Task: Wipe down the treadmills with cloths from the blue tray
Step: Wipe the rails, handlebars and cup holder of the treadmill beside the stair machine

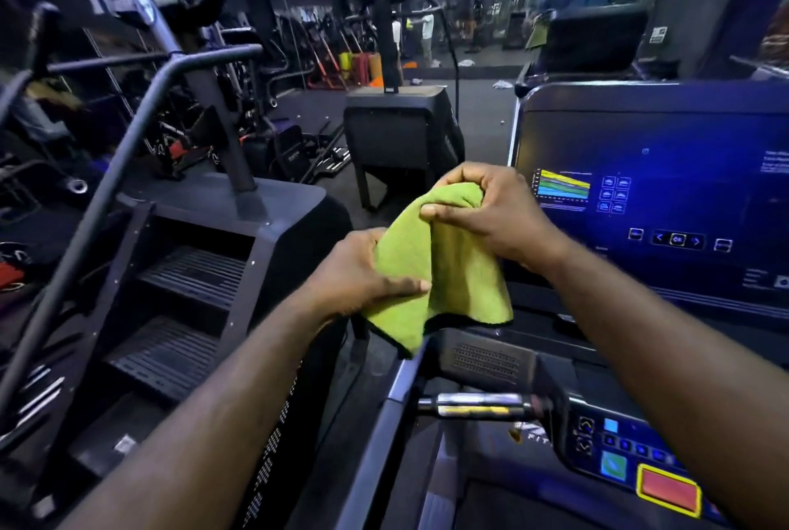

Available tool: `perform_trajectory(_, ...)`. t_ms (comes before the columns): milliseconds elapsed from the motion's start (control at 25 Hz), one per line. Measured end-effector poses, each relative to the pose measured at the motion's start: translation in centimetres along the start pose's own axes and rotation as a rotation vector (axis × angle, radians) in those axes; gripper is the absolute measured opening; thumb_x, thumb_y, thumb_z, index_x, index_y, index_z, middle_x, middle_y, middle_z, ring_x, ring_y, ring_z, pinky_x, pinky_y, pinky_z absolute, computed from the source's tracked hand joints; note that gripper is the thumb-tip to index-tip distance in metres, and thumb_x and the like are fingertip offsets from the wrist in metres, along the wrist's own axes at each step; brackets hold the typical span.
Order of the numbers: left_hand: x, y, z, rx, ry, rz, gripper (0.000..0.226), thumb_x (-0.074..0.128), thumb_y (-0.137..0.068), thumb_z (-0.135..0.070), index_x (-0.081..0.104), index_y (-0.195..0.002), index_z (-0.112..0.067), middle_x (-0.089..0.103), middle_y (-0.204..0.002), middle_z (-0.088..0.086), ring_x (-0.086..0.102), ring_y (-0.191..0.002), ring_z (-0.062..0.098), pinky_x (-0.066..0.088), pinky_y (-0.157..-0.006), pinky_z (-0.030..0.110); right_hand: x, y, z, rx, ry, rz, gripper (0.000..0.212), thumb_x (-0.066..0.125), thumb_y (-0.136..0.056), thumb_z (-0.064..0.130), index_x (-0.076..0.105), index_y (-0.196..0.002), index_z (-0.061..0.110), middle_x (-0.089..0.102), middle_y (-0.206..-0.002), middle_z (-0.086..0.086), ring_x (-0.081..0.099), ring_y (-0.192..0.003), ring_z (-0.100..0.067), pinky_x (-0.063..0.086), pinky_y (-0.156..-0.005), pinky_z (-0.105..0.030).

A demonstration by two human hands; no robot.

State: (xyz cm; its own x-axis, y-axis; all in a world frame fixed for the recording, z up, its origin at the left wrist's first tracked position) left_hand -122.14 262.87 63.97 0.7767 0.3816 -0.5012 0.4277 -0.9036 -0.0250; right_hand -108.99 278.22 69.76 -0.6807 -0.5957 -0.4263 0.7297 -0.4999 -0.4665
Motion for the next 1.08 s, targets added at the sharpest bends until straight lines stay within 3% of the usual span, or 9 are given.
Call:
perform_trajectory(200, -4.5, 3.3, 2.4, -0.114, 0.047, -0.169, 0.025, 0.096, -0.070, -0.010, 0.080, -0.090, -0.010, 0.081, -0.088, 0.009, 0.077, -0.093, 0.034, 0.061, -0.092, 0.055, 0.4, 2.0, -1.4, 0.236, -0.252, -0.011, 0.053, 0.101, -0.057, 0.020, 0.076, -0.102, 0.012, 0.080, -0.089, -0.003, 0.073, -0.080, -0.015, 0.064, -0.070, -0.032)
perform_trajectory(320, -6.1, 5.7, 3.9, -0.131, 0.378, -0.419, 0.027, 0.093, -0.069, -0.003, 0.080, -0.091, -0.011, 0.080, -0.091, 0.013, 0.077, -0.095, 0.036, 0.061, -0.093, 0.057, 2.6, 5.5, -1.9, 0.414, -0.471, 0.116, 0.052, 0.090, -0.060, -0.002, 0.073, -0.109, -0.004, 0.080, -0.100, -0.018, 0.075, -0.097, -0.030, 0.065, -0.081, -0.038)
perform_trajectory(440, -4.2, 6.8, 4.0, -0.075, 0.616, -0.446, 0.027, 0.088, -0.078, -0.011, 0.078, -0.104, -0.012, 0.080, -0.099, 0.013, 0.077, -0.100, 0.035, 0.059, -0.096, 0.059, 2.2, 8.2, -2.2, 0.369, -0.352, -0.275, 0.039, 0.096, -0.064, 0.007, 0.074, -0.095, -0.002, 0.076, -0.097, -0.027, 0.070, -0.087, -0.028, 0.062, -0.083, -0.054)
perform_trajectory(520, -0.9, 7.4, 2.6, -0.014, 0.588, -0.367, 0.027, 0.078, -0.090, -0.034, 0.075, -0.108, -0.014, 0.080, -0.103, 0.011, 0.076, -0.102, 0.036, 0.060, -0.095, 0.056, 3.7, 10.8, -0.7, 0.266, -0.140, -0.516, 0.026, 0.093, -0.073, 0.026, 0.073, -0.082, 0.012, 0.075, -0.080, -0.012, 0.065, -0.072, -0.016, 0.060, -0.070, -0.051)
perform_trajectory(640, 4.6, 8.4, -0.1, 0.070, 0.527, -0.150, 0.060, 0.073, -0.084, -0.060, 0.065, -0.127, -0.020, 0.076, -0.116, 0.004, 0.072, -0.111, 0.024, 0.058, -0.096, 0.040, 9.1, 14.6, 3.0, 0.129, -0.190, -0.297, 0.021, 0.071, -0.089, 0.036, 0.078, -0.098, 0.018, 0.078, -0.088, -0.001, 0.069, -0.083, -0.012, 0.061, -0.077, -0.048)
perform_trajectory(760, 5.7, 8.3, 1.8, 0.038, 0.627, -0.197, 0.056, 0.086, -0.084, -0.032, 0.062, -0.132, -0.016, 0.077, -0.118, 0.005, 0.074, -0.110, 0.020, 0.059, -0.100, 0.041, 8.9, 16.6, 1.8, 0.311, -0.537, -0.111, 0.037, 0.054, -0.091, 0.019, 0.076, -0.120, 0.016, 0.079, -0.114, -0.004, 0.073, -0.110, -0.020, 0.057, -0.099, -0.050)
perform_trajectory(880, 6.9, 8.3, 4.7, -0.117, 0.795, -0.232, 0.024, 0.074, -0.094, -0.007, 0.070, -0.117, -0.009, 0.079, -0.110, 0.012, 0.075, -0.103, 0.028, 0.060, -0.096, 0.046, 5.2, 17.9, 0.4, 0.245, -0.060, -0.235, 0.055, 0.076, -0.088, 0.021, 0.064, -0.141, 0.026, 0.069, -0.136, 0.003, 0.066, -0.126, -0.014, 0.053, -0.109, -0.050)
perform_trajectory(1000, 12.1, 8.9, 5.9, -0.258, 0.925, 0.077, 0.043, 0.066, -0.101, -0.036, 0.067, -0.132, -0.006, 0.074, -0.123, 0.018, 0.070, -0.117, 0.032, 0.056, -0.102, 0.048, 9.2, 19.5, -2.3, 0.308, 0.266, 0.103, 0.106, 0.088, -0.070, 0.061, 0.027, -0.157, 0.057, 0.039, -0.152, 0.010, 0.051, -0.133, -0.009, 0.047, -0.109, -0.034)
perform_trajectory(1080, 14.1, 8.8, 8.1, -0.315, 0.781, 0.257, 0.062, 0.070, -0.092, -0.060, 0.069, -0.130, -0.011, 0.075, -0.124, 0.011, 0.069, -0.119, 0.023, 0.050, -0.107, 0.047, 10.6, 21.7, -6.3, 0.445, 0.287, 0.136, 0.109, 0.088, -0.067, 0.063, 0.022, -0.153, 0.065, 0.045, -0.141, 0.008, 0.058, -0.122, -0.012, 0.051, -0.102, -0.033)
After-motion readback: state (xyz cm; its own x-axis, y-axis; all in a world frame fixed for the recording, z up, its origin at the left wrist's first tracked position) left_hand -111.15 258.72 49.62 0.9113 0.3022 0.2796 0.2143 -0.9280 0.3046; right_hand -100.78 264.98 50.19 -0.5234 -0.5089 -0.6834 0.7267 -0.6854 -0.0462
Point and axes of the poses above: each hand's wrist, its own y-axis away from the middle knuckle, its own x-axis out of the palm, z = x × y, the point moved 7 cm from there along -y, towards the middle knuckle
